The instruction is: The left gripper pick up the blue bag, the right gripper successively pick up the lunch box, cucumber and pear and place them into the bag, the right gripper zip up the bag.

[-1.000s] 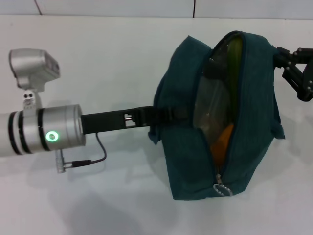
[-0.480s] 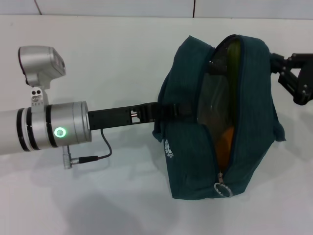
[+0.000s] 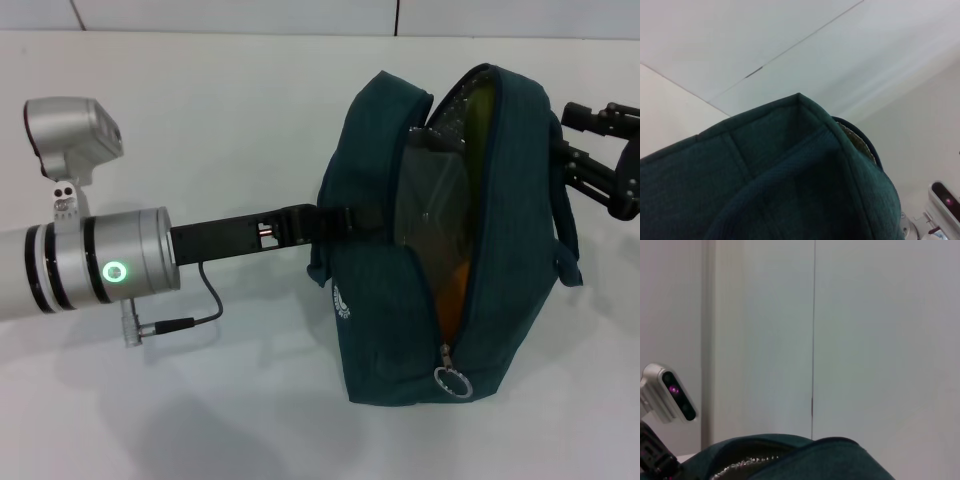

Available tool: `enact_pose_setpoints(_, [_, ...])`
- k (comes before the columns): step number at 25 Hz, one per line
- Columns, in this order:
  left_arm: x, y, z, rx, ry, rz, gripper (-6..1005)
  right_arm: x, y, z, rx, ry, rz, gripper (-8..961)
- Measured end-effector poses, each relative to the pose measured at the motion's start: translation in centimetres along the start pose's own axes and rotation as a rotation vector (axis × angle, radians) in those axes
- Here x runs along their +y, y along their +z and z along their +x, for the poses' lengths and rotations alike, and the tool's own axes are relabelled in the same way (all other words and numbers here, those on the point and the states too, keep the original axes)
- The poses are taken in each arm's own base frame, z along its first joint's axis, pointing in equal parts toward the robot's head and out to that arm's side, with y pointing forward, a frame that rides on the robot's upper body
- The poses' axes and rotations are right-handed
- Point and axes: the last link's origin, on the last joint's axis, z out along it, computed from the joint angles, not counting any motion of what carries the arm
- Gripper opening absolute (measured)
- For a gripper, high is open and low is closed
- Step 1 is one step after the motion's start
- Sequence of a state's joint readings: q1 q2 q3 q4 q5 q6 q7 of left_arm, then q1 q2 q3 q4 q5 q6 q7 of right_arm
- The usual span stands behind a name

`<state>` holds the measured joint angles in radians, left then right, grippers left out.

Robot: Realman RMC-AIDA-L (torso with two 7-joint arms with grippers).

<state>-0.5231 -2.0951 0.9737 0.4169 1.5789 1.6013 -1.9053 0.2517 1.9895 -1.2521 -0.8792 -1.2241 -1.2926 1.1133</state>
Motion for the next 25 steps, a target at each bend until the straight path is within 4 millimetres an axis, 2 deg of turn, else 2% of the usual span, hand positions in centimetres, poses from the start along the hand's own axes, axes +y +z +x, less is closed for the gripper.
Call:
enact_pose_setpoints(6, [-0.1,-0.3,-0.2,0.007,-0.007,0.007,37,0.3,-0.7,0.0,-0.015,0.004,-0.008,375])
enact_pose_setpoints(12, [-0.2,-0.4,-0.3,0.009,-0.011,0.008,36,1.1,-3.4,-1.1,-0.128,-0.011,-0.044,569])
enact_pose_setpoints(15, [-0.2,-0.4,-0.4,0.009,-0.013,0.008,36,2.0,-4.4,-1.7,-0.192,-0.028,-0.1,623])
enact_pose_setpoints(20, [-0.1,-0.4,-0.3,0.015,-0.013,0.005,37,4.5,-4.9,-1.9,-0.237,-0.029,-0.272,622])
enact_pose_setpoints(25, [-0.1,-0.4,-0.3,0.024,-0.015,0.0,38,7.7,-5.0,-0.4,-0.214,-0.021,-0.453,620])
